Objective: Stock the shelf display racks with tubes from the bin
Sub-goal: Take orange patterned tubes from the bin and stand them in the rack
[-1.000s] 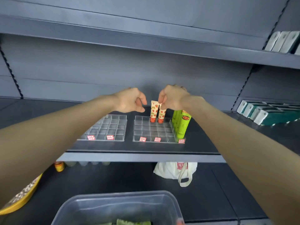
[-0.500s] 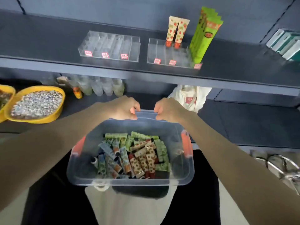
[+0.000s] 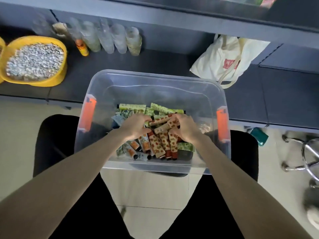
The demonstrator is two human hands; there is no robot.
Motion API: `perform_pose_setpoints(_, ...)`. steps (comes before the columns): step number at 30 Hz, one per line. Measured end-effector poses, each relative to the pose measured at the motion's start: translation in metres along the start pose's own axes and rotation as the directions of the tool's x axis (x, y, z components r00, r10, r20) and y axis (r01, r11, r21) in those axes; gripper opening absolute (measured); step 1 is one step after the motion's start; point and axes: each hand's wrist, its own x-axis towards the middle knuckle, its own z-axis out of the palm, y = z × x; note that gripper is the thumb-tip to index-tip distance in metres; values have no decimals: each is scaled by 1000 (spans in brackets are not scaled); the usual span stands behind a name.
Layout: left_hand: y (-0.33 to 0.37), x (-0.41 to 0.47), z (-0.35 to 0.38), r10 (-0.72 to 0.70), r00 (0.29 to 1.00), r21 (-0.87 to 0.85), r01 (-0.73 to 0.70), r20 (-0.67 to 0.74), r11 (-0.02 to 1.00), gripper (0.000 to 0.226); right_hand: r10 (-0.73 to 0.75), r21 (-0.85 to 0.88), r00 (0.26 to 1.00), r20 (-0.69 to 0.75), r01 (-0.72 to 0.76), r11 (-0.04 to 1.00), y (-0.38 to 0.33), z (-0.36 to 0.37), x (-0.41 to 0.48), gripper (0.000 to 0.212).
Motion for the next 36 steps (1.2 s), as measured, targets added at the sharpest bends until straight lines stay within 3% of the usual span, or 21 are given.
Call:
perform_pose_setpoints(4,-2,20,12,-6,997,120,16,-83,993,47,-56,64,998,-39,58,996,8,10,5,62)
perform_pose_setpoints(11,8,43,25,-51,998,131,55,-30,990,33,53,149,992,-117,-36,988,15,14,15,18)
perform_pose_setpoints(15,9,44,27,-62,998,98,64,-27,993,18,142,213,982,-123,-113,971,20,13,16,22)
perform_pose_setpoints(18,10,43,30,-63,998,91,61,23,994,23,158,229,981,-113,-129,965,20,12,14,22)
perform_pose_setpoints(22,18,46,30,-113,991,57,109,69,992,34,148,234,982,-116,-118,965,18,11,11,24)
perform_pose_setpoints(25,19,45,31,-118,991,40,115,58,993,26,87,201,988,-124,-61,978,17,7,7,18)
perform_pose_setpoints(28,16,34,29,-82,995,-87,77,-54,993,18,109,232,985,-134,-76,970,15,-3,1,19)
perform_pose_setpoints(31,19,20,7,0,980,-235,-48,-199,971,22,104,257,976,-192,-52,965,12,-24,-4,31)
perform_pose_setpoints(36,41,9,-65,127,915,-265,-241,-383,934,17,-35,257,951,-307,118,959,-11,-95,-19,6)
